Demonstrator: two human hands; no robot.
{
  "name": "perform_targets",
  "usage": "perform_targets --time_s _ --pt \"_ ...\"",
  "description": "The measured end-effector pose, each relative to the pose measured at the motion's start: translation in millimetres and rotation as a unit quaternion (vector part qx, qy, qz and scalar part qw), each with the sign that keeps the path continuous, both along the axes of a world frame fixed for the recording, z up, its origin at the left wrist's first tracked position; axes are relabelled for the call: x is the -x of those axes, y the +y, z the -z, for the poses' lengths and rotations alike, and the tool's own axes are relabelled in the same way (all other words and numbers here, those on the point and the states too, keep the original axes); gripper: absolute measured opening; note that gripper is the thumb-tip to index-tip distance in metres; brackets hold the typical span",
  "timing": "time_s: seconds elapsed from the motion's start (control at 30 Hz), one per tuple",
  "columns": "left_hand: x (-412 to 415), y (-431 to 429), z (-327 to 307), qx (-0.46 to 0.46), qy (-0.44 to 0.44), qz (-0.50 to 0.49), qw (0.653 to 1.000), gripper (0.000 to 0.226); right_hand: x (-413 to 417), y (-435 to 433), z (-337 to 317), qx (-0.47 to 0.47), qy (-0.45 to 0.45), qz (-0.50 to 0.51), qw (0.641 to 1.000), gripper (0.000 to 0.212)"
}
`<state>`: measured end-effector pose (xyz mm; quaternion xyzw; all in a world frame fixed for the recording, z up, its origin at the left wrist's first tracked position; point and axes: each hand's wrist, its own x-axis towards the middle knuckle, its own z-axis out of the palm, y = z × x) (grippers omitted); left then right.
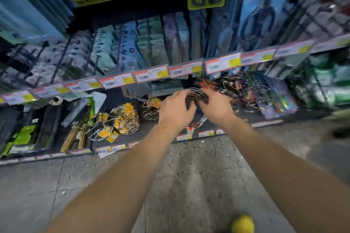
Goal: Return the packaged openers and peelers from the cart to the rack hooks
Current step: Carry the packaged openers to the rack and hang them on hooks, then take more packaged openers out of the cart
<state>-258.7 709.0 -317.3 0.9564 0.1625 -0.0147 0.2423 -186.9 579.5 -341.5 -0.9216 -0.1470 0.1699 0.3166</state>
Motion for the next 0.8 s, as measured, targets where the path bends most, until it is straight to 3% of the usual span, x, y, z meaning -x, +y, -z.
perform_targets --time_s 0.17,0.37,0.63,0.8 --pt "-10.5 -59.7 -48.3 -0.07 0.044 0.126 0.989 0.042 15.5 -72.5 -50.2 0.036 0.007 0.038 0.999 0.038" --pt "-34.1 -156.3 -108.6 -0.092 0.064 0.272 0.956 0.049 25.6 -195.1 -113.9 0.083 0.036 0.136 0.987 0.046" --pt "-72.7 -353.1 -216.1 -0.068 0.03 0.419 0.905 0.05 45.6 -384.0 -219.3 0.105 0.037 0.307 0.945 0.046" --pt "-76.6 -451.5 -283.7 -0.096 0.016 0.481 0.872 0.052 72.7 -485.5 -279.6 0.118 0.04 0.359 0.925 0.043"
